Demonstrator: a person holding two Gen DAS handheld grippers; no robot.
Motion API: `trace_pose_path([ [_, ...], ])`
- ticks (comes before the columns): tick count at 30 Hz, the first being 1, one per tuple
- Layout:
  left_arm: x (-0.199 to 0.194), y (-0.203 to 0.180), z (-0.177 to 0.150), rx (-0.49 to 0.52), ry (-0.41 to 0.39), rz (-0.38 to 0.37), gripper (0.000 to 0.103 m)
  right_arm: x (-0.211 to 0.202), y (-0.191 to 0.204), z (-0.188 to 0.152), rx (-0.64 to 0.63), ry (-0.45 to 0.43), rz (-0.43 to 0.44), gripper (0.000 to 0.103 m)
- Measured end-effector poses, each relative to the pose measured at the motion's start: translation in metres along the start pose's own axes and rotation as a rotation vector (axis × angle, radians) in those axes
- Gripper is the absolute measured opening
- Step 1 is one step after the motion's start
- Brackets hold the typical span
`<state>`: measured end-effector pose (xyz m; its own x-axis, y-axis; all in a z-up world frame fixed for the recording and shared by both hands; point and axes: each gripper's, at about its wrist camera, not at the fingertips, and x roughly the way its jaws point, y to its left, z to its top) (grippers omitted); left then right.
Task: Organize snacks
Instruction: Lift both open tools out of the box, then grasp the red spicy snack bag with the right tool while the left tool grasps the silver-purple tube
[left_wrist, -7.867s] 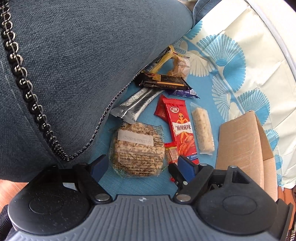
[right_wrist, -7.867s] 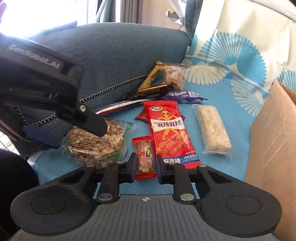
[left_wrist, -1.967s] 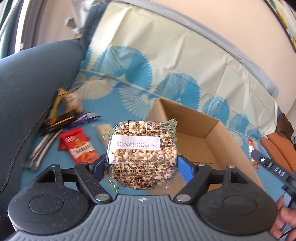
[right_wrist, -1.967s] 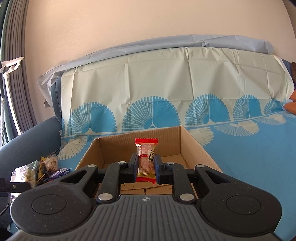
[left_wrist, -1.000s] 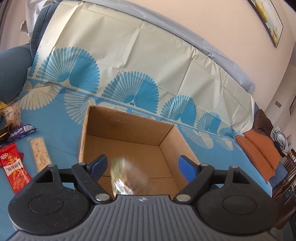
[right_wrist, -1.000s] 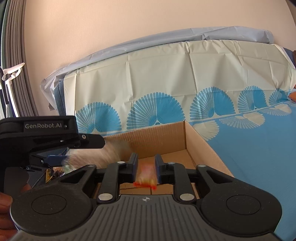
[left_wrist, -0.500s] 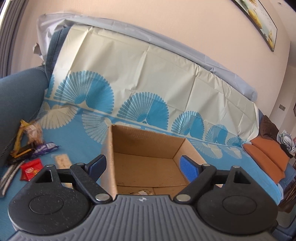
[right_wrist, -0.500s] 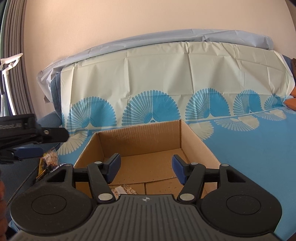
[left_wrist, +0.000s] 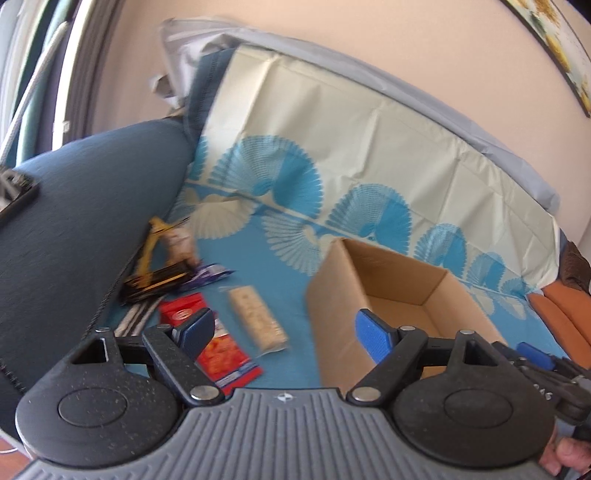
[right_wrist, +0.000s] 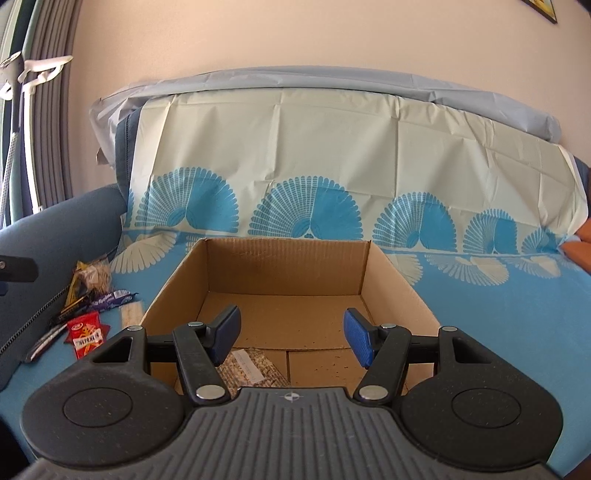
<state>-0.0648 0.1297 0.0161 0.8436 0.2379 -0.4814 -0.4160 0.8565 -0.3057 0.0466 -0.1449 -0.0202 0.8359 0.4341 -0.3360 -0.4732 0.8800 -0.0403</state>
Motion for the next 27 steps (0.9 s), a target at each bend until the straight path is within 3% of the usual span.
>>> trace_pose_path([
  [1,0.001,0.013,-0.002,-0.021,0.012,0.002,0.076,-0.002,0.002,0.0,-0.008,-0.002,0.002,0.064],
  [4,0.005,0.049,-0.013,-0.077,0.047,0.057,0.026,-0.006,0.008,-0.001,-0.027,-0.011,0.003,0.063],
  [5,0.006,0.062,-0.019,-0.097,0.057,0.102,0.015,-0.007,0.01,-0.001,-0.032,-0.015,0.003,0.062],
  [7,0.008,0.088,-0.028,-0.204,0.089,0.14,0.014,-0.01,0.012,-0.001,-0.04,-0.024,0.012,0.057],
  [8,0.008,0.097,-0.027,-0.247,0.092,0.147,0.014,-0.011,0.013,-0.001,-0.043,-0.031,0.018,0.046],
  [10,0.008,0.102,-0.023,-0.251,0.071,0.161,0.014,-0.013,0.017,0.0,-0.047,-0.042,0.048,0.031],
  [12,0.012,0.1,-0.02,-0.229,0.069,0.172,0.014,-0.016,0.023,0.0,-0.059,-0.061,0.072,0.026],
  [16,0.026,0.099,-0.015,-0.167,0.065,0.192,0.014,-0.021,0.045,-0.002,-0.085,-0.102,0.156,0.025],
  [21,0.053,0.09,-0.008,-0.006,0.07,0.217,0.014,-0.019,0.094,-0.008,-0.147,-0.117,0.285,0.026],
  [27,0.082,0.092,-0.007,0.066,0.16,0.25,0.014,0.004,0.16,-0.02,-0.219,-0.078,0.42,0.026],
])
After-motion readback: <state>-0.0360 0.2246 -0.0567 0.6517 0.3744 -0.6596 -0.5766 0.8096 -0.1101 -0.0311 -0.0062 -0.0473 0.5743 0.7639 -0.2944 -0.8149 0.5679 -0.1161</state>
